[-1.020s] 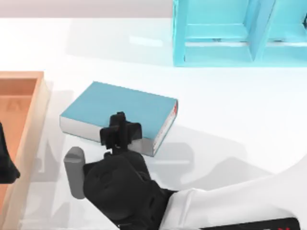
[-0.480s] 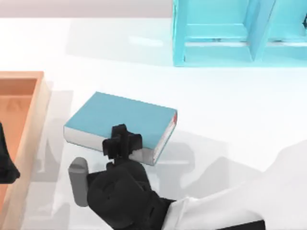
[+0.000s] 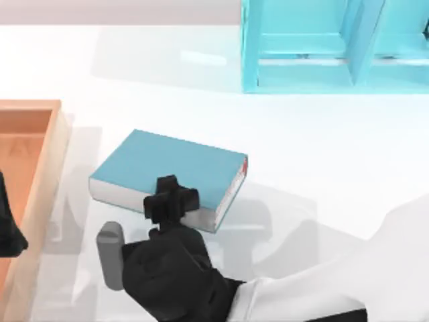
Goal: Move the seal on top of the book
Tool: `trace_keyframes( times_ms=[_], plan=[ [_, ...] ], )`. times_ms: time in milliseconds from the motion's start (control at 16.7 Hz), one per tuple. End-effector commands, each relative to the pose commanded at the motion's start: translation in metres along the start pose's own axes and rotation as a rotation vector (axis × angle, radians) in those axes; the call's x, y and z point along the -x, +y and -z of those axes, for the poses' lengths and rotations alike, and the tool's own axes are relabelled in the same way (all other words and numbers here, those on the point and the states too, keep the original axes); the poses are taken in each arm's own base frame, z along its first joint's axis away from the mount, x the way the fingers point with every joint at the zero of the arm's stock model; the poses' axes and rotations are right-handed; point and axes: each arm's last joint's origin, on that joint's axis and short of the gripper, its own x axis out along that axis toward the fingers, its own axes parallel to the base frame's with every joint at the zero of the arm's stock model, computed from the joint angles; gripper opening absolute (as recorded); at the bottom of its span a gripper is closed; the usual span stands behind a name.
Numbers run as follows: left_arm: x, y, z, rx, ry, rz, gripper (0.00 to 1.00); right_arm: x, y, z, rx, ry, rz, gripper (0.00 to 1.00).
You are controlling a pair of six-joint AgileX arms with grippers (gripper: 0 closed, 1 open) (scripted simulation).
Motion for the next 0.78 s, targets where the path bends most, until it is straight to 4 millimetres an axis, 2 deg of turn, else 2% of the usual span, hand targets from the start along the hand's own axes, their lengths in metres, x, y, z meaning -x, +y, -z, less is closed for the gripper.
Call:
trace_keyframes(
  times_ms=[540,780],
  plan=[
    [0.0,0.0,0.0,0.0,0.0,0.0,1.0,0.0,0.0,0.0,0.0,0.0,0.0,0.98],
    [0.0,0.0,0.0,0.0,0.0,0.0,1.0,0.0,0.0,0.0,0.0,0.0,0.0,1.0]
  ],
)
